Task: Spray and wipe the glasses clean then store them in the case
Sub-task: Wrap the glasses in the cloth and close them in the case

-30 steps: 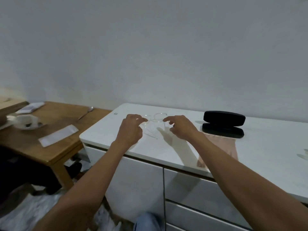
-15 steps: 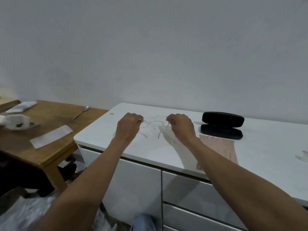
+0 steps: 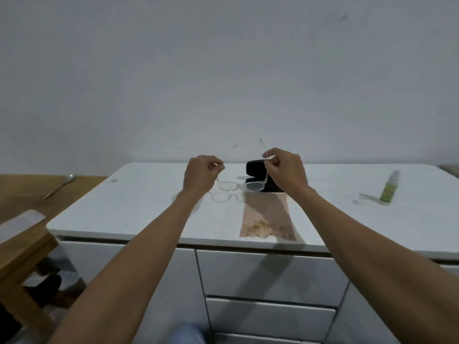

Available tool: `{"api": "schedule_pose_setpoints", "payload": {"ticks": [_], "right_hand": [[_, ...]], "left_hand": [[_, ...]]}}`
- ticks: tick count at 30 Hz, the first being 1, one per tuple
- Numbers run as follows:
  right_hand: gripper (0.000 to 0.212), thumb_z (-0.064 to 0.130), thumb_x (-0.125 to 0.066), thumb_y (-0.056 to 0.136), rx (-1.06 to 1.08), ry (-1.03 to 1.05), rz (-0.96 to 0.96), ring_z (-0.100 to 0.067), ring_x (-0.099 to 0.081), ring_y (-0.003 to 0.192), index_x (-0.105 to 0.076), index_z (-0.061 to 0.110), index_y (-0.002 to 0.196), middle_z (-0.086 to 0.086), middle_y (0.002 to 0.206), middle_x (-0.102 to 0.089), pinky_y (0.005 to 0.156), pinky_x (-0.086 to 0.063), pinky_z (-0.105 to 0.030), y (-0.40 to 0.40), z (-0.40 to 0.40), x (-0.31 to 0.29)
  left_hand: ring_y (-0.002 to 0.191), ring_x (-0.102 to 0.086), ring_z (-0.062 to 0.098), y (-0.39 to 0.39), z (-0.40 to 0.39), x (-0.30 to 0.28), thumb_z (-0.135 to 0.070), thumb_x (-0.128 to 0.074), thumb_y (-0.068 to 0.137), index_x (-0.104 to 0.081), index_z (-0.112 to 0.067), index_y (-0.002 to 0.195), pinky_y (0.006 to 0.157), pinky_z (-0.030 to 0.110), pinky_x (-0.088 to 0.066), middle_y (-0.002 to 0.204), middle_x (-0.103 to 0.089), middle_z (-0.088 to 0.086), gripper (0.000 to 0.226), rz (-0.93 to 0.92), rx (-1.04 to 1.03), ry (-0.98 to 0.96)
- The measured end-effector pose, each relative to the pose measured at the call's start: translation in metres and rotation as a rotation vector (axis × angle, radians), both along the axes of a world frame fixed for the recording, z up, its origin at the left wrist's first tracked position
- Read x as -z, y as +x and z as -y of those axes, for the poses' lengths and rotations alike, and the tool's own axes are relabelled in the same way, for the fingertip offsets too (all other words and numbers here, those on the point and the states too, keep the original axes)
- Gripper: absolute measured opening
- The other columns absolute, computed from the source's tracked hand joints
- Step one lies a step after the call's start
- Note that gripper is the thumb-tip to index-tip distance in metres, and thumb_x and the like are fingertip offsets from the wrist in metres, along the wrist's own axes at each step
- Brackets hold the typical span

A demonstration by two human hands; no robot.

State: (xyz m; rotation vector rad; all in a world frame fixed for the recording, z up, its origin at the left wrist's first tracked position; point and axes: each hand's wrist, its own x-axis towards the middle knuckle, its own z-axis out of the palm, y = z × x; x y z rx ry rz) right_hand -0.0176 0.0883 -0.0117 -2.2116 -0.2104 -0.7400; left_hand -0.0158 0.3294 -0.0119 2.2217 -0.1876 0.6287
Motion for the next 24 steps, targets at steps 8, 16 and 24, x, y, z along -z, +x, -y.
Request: {"api": "schedule_pose_setpoints", "payload": {"ticks": [8, 16, 24], "right_hand": [[0.022, 0.010, -0.063, 0.082, -0.016, -0.069, -0.100, -0.016, -0.069, 0.069, -0.078, 0.022, 0.093, 0.003, 0.060, -0.073, 0.071, -0.060, -0.037, -0.033, 0.056, 0.009], [0.018, 0.012, -0.066, 0.081, -0.061, -0.082, -0.183, -0.006, -0.061, 0.059, -0.078, 0.025, 0.084, -0.001, 0.063, -0.073, 0.063, -0.049, -0.026, -0.050, 0.071, 0.015], [0.022, 0.005, -0.067, 0.075, -0.135, -0.092, -0.261, -0.019, -0.067, 0.070, -0.079, 0.023, 0.081, -0.002, 0.074, -0.077, 0.068, -0.055, -0.032, -0.050, 0.077, 0.011]], "left_hand": [[0.074, -0.075, 0.017, -0.010, 0.035, 0.015, -0.020, -0.080, 0.083, -0.078, -0.027, 0.080, 0.082, 0.044, -0.061, 0.070, -0.077, -0.004, 0.008, -0.116, 0.178, 0.063], [0.070, -0.075, 0.006, -0.024, 0.034, 0.024, -0.018, -0.082, 0.084, -0.080, -0.024, 0.085, 0.070, 0.024, -0.053, 0.073, -0.078, -0.001, 0.007, -0.125, 0.267, 0.034], [0.073, -0.074, 0.019, -0.027, 0.032, 0.024, -0.008, -0.078, 0.078, -0.081, -0.020, 0.084, 0.072, 0.026, -0.057, 0.076, -0.078, 0.001, 0.014, -0.133, 0.279, 0.100]]}}
